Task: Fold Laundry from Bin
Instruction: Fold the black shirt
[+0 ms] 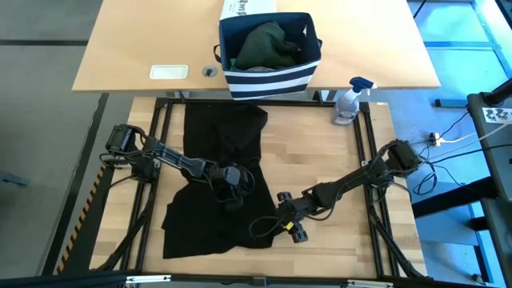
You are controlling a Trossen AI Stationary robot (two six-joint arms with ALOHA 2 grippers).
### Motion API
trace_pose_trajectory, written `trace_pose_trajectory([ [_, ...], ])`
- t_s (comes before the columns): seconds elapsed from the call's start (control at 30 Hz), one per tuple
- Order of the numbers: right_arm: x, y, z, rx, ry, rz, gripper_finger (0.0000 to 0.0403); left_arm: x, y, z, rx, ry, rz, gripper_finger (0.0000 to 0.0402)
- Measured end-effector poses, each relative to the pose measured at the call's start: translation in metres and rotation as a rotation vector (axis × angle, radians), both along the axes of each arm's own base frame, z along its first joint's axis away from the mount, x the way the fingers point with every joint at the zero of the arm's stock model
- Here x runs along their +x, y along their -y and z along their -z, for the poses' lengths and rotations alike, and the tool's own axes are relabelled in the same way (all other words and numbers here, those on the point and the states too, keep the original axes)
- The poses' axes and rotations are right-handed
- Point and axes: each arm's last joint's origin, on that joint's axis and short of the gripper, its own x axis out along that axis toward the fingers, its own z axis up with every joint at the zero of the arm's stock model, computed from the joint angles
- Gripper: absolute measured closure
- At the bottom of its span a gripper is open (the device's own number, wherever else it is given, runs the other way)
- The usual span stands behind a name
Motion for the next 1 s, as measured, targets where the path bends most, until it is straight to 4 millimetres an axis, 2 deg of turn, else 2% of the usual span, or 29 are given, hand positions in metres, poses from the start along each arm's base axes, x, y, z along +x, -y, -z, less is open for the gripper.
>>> trace_pose_trajectory([
  [0.53, 0.002, -0.003, 0.011, 0.012, -0.018, -0.032, 0.0192, 0.001, 0.000, -0.001, 0.002, 0.010, -0.003, 0.0321],
  [0.87, -0.002, -0.001, 0.014, -0.021, -0.069, -0.048, 0.0301, 0.001, 0.000, -0.001, 0.002, 0.010, -0.003, 0.0321],
  [1.0, -0.002, -0.001, 0.014, -0.020, -0.065, -0.048, 0.0329, 0.001, 0.000, -0.001, 0.002, 0.010, -0.003, 0.0321],
])
